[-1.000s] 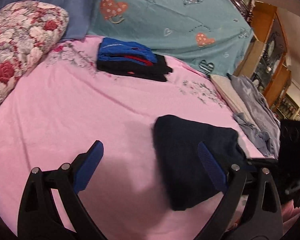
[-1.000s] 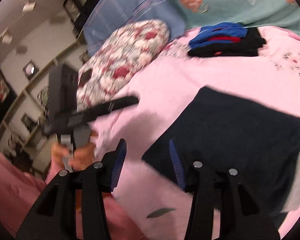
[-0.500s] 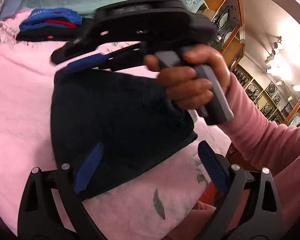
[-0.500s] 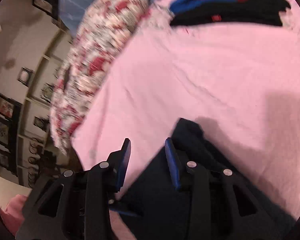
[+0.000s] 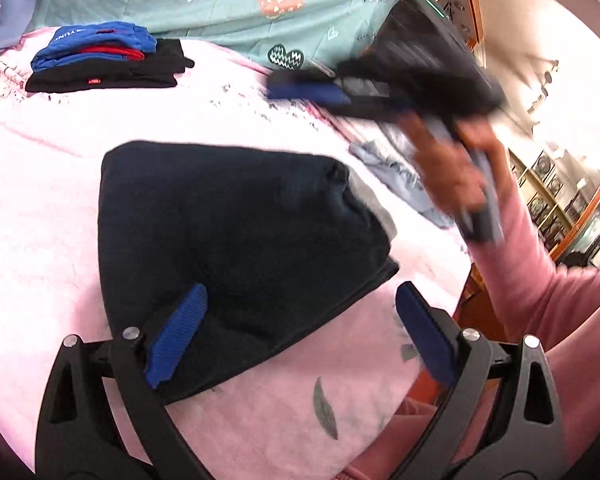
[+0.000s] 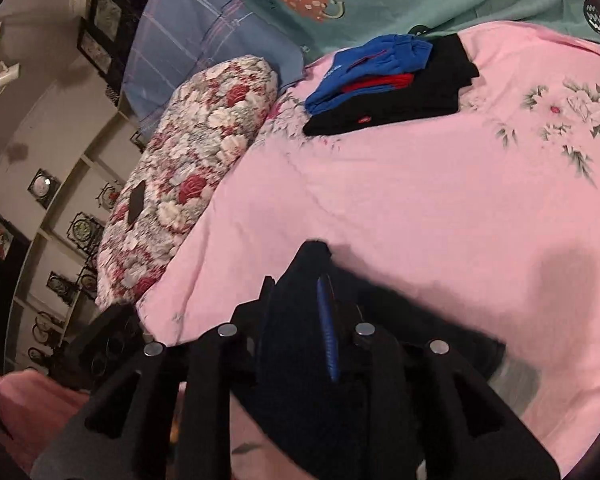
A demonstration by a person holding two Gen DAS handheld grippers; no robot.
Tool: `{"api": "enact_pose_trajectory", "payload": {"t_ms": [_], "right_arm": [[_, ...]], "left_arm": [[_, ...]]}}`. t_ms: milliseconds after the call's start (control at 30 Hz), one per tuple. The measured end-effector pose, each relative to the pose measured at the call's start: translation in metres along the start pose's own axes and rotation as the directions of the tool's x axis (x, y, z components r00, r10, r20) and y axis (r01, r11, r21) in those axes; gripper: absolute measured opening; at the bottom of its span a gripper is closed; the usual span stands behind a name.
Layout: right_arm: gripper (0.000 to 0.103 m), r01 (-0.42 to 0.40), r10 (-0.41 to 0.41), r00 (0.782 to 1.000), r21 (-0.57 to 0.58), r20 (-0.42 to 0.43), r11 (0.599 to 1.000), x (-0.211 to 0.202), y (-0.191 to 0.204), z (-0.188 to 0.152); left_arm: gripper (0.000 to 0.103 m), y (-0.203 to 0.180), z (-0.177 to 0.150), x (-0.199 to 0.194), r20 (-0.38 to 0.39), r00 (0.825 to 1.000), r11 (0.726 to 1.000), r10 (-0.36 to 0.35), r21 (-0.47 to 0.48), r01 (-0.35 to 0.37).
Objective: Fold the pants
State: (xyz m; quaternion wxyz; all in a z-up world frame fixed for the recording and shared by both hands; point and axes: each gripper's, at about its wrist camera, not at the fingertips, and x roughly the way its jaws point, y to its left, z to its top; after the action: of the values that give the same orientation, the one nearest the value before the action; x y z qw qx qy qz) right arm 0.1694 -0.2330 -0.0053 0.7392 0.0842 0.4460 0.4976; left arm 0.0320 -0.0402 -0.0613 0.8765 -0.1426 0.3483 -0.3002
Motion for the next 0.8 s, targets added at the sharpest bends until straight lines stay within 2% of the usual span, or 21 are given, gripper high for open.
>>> {"api": "enact_pose_trajectory", "payload": {"t_ms": [67, 100, 133, 167, 200, 233, 300, 333, 400, 500, 567, 600, 667, 700, 733, 800], "right_arm": [[0.036, 0.05, -0.05, 0.999, 0.012, -0.007, 0.999, -0.006, -0.006, -0.029], [0.036, 0.144, -0.143, 0.989, 0.041, -0.027, 0.989, -0.009, -0.02, -0.047], [0.036, 0.195, -0.192, 0.981, 0.074, -0.039, 0.978, -0.008, -0.03, -0.06], [0.026, 0.15, -0.147, 0.989, 0.133, -0.027, 0.98, -0.015, -0.043, -0.073], [0.025, 0.096, -0.099, 0.995, 0.185, 0.007, 0.978, -0.025, -0.051, -0.082], [0.025, 0.076, -0.088, 0.995, 0.225, 0.044, 0.971, -0.037, -0.055, -0.089], [0.032, 0.141, -0.166, 0.98, 0.208, 0.11, 0.968, -0.057, -0.043, -0.094], [0.034, 0.131, -0.16, 0.977, 0.195, 0.138, 0.972, -0.061, -0.037, -0.094], [0.035, 0.039, -0.068, 0.982, 0.162, 0.176, 0.986, -0.061, -0.022, -0.094], [0.037, 0.022, -0.044, 0.985, 0.126, 0.168, 0.992, -0.046, -0.012, -0.095], [0.039, 0.079, -0.093, 0.993, 0.17, 0.078, 0.982, -0.029, -0.025, -0.101], [0.033, 0.065, -0.075, 0.996, 0.204, 0.044, 0.977, -0.022, -0.034, -0.107], [0.031, 0.017, -0.031, 0.998, 0.234, 0.053, 0.972, -0.029, -0.04, -0.112], [0.031, 0.02, -0.034, 0.998, 0.234, 0.052, 0.972, -0.034, -0.039, -0.113], [0.031, 0.041, -0.055, 0.997, 0.225, 0.059, 0.974, -0.042, -0.035, -0.113], [0.039, 0.129, -0.147, 0.985, 0.19, 0.085, 0.973, -0.054, -0.026, -0.113]], "left_arm": [[0.097, -0.002, 0.001, -0.003, 0.005, 1.0, 1.0, 0.009, 0.002, -0.009], [0.097, -0.003, 0.0, -0.001, -0.006, 1.0, 1.0, 0.021, 0.006, -0.021], [0.097, -0.003, -0.002, 0.003, -0.029, 0.999, 0.999, 0.045, 0.009, -0.045], [0.097, -0.003, -0.003, 0.009, -0.054, 0.996, 0.998, 0.066, 0.009, -0.066], [0.097, -0.003, -0.005, 0.011, -0.063, 0.995, 0.997, 0.072, 0.014, -0.072], [0.097, -0.004, -0.008, 0.009, -0.067, 0.994, 0.996, 0.085, 0.027, -0.083], [0.097, -0.011, -0.008, 0.008, -0.076, 0.989, 0.99, 0.125, 0.07, -0.12], [0.097, -0.014, -0.007, 0.007, -0.077, 0.988, 0.988, 0.137, 0.084, -0.131], [0.097, -0.014, -0.004, 0.005, -0.081, 0.987, 0.988, 0.137, 0.077, -0.131], [0.097, -0.011, 0.0, 0.004, -0.082, 0.989, 0.992, 0.123, 0.041, -0.12], [0.097, -0.009, 0.002, 0.009, -0.09, 0.983, 0.987, 0.163, 0.027, -0.161], [0.097, -0.01, 0.002, 0.01, -0.098, 0.98, 0.985, 0.175, 0.021, -0.174], [0.097, -0.011, 0.0, 0.011, -0.106, 0.977, 0.983, 0.185, 0.015, -0.184], [0.097, -0.012, 0.0, 0.011, -0.107, 0.975, 0.981, 0.196, 0.022, -0.195], [0.097, -0.013, 0.0, 0.011, -0.106, 0.974, 0.979, 0.202, 0.03, -0.2], [0.097, -0.014, 0.0, 0.009, -0.107, 0.97, 0.976, 0.217, 0.036, -0.214]]}}
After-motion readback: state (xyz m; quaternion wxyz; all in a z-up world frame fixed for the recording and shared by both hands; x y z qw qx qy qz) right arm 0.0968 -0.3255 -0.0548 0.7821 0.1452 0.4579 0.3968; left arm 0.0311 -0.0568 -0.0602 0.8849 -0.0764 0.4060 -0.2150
